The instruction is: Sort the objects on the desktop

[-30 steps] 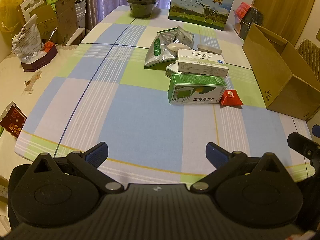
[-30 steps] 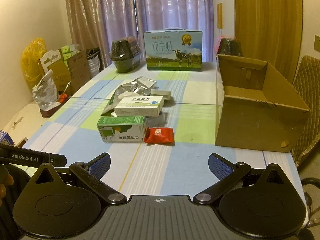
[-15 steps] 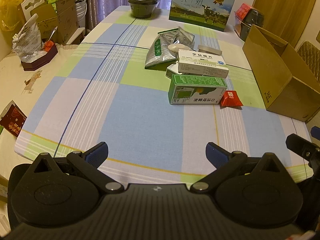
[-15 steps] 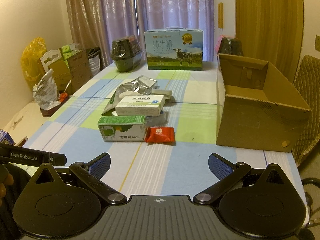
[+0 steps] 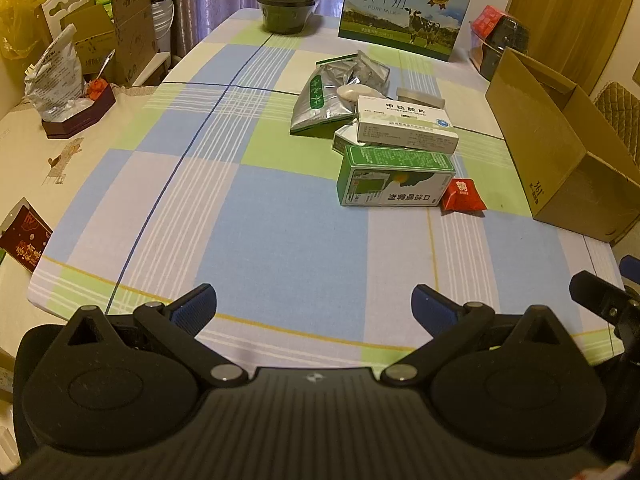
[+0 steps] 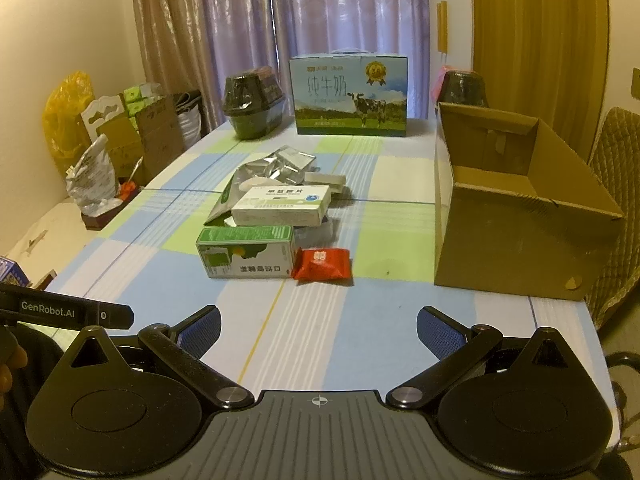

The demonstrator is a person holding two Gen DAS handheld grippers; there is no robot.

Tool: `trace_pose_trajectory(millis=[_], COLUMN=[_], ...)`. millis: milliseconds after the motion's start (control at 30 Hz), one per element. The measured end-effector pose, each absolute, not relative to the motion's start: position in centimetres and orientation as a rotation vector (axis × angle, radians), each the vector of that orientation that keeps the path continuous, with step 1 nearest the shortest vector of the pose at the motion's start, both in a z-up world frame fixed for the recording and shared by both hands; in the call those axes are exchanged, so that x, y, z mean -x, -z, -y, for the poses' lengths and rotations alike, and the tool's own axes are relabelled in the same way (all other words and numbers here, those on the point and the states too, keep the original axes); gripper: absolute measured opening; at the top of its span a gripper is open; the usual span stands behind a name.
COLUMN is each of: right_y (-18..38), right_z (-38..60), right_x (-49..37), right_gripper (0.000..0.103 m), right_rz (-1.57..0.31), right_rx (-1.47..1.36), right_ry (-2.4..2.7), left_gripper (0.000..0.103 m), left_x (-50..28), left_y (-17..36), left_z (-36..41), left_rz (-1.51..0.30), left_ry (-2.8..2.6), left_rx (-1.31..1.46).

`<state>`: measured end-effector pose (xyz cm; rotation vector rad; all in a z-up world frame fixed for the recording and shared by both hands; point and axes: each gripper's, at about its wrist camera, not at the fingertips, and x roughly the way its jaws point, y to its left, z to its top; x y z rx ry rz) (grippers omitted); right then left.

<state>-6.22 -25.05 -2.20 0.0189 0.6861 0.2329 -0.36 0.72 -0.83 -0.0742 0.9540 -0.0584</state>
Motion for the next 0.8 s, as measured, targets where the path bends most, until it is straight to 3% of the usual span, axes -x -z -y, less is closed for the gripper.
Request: trace_pose_trajectory(millis=[533, 800], right_y=[2.4, 2.5], right_z=[25.5, 25.0], right_x=[6.2, 5.6], right_gripper=[0.101, 0.101], right_rz=[-0.683, -0.617], right_rx=[-0.02, 0.093], right_ry=[-0.243, -0.328], left_gripper=[0.102, 0.102], left_x=[0.4, -1.8], left_y=[0.9, 0.6], left_z=[-0.8, -0.6], left_rz=[-0.941, -0.872], left_ry=[0.095, 0.21], left_rx=[0.08, -0.069])
